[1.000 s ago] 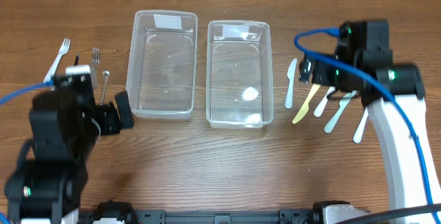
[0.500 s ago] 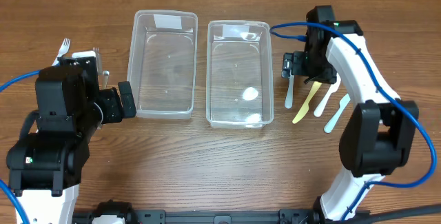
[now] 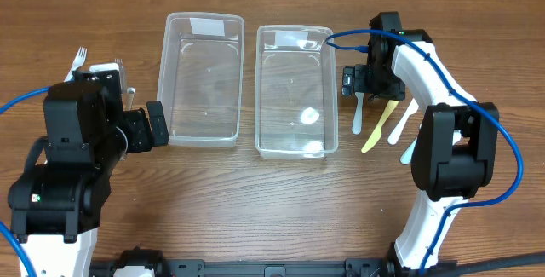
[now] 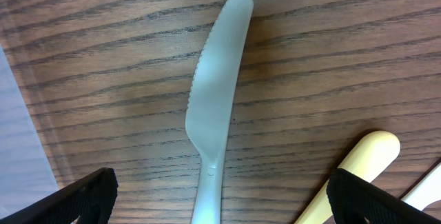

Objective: Pack container
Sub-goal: 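Move right gripper over the light-blue knife and grasp it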

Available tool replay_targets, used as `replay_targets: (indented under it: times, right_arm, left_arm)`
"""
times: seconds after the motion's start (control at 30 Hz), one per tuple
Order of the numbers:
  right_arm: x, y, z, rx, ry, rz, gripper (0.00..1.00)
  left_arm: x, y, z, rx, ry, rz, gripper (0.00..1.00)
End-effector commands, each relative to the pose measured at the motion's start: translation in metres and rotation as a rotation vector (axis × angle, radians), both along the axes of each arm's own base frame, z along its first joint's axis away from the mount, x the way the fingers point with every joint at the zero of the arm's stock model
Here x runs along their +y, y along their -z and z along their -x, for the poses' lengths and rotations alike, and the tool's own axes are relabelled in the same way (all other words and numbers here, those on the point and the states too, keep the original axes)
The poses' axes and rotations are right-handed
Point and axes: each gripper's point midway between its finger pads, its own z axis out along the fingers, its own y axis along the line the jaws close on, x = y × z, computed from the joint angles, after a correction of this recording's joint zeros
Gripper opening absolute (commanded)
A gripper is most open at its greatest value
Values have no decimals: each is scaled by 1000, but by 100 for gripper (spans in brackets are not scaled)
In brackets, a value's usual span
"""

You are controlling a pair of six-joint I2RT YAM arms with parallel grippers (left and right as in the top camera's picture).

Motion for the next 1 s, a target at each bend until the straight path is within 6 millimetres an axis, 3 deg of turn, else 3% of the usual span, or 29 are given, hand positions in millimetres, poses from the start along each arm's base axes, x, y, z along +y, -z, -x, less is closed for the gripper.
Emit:
replay_targets:
  times: [0.0,0.17,0.27,0.33,0.47,0.6,0.8,0.97]
  right_arm:
    - [-2,12,-3,23,2,-2,99]
    - [-2,38,7,99,3,3,99]
    - [-3,43,10,116,3,4,97]
    - [-3,43,10,115,3,4,82]
    - [-3,43,10,116,3,4,41]
    - [-3,43,10,116,3,4,16]
    - [-3,43,10,116,3,4,4]
    - [-3,39,8,107,17,3,4]
  left_arm:
    - [-2,-11,-1,-28,14,8,100]
    - [-2,-11,-1,-28,14,8,100]
    - [-2,-11,-2,-28,14,8,100]
    - [-2,-11,-2,-28,14,8,100]
    - [-2,-11,-2,-29,15,8,100]
    - [-2,-11,-2,-28,14,8,100]
    - [-2,-11,-2,-29,14,8,100]
    - [-2,-11,-2,-29,14,8,100]
